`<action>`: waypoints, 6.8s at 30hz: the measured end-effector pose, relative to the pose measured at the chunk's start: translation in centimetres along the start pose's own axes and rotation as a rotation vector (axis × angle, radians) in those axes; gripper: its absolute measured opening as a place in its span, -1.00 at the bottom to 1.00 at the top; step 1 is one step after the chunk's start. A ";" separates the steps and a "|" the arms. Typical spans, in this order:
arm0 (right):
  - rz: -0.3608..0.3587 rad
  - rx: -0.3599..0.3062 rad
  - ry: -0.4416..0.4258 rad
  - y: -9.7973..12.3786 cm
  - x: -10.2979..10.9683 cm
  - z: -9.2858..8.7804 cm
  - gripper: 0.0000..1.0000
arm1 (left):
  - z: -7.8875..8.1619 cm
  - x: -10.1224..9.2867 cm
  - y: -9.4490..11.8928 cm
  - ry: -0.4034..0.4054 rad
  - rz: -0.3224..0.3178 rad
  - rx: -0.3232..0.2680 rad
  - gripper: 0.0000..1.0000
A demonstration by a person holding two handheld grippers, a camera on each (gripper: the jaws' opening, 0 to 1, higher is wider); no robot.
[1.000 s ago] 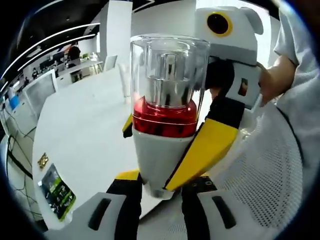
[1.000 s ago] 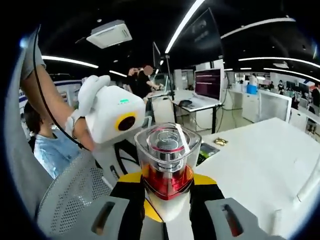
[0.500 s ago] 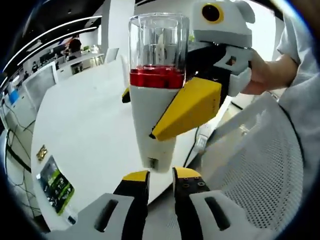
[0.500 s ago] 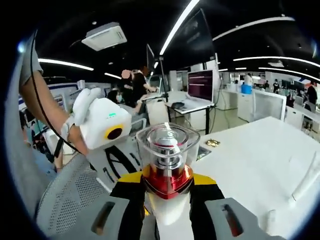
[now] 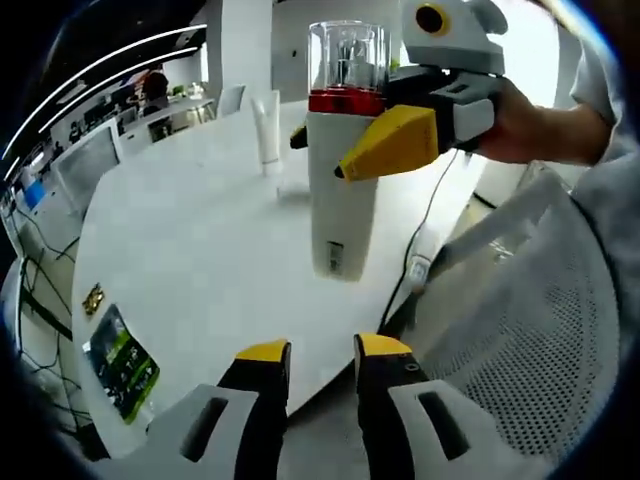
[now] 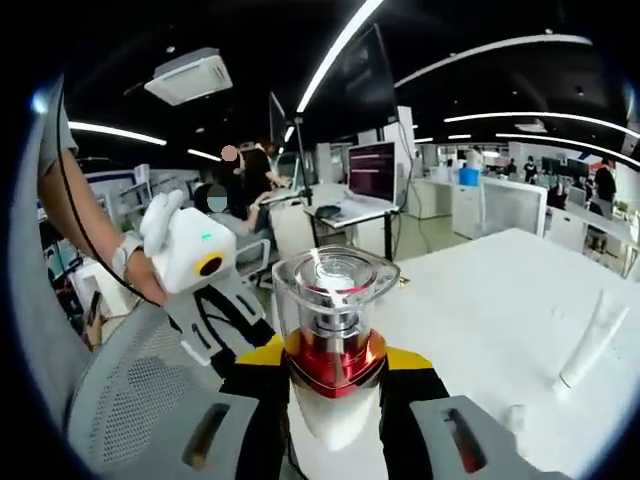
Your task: Arrange the skincare products in the storage area until every visible bottle or jar stands upright without overlapping.
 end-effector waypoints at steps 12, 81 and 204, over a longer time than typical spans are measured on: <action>-0.081 -0.003 0.011 2.7 -2.0 -0.3 -0.44 | -0.3 0.2 0.1 -0.018 0.012 0.015 -0.68; -0.410 -0.086 -0.075 13.8 -17.1 0.8 -0.43 | -1.5 0.4 -0.1 -0.046 0.006 0.076 -0.89; -0.524 0.012 -0.106 16.7 -26.9 -1.0 -0.47 | -2.2 0.3 -0.2 -0.095 -0.008 0.122 -0.92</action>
Point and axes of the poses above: the point that each gripper's makers call its tool centre point, and the gripper's own axes: y roughly backward along the fingers, x roughly to its left, z roughly out of its top, the point moved 1 cm from there along y, roughly backward along the fingers, and after that the axes turned 11 degrees about -y, right-handed, at the moved point
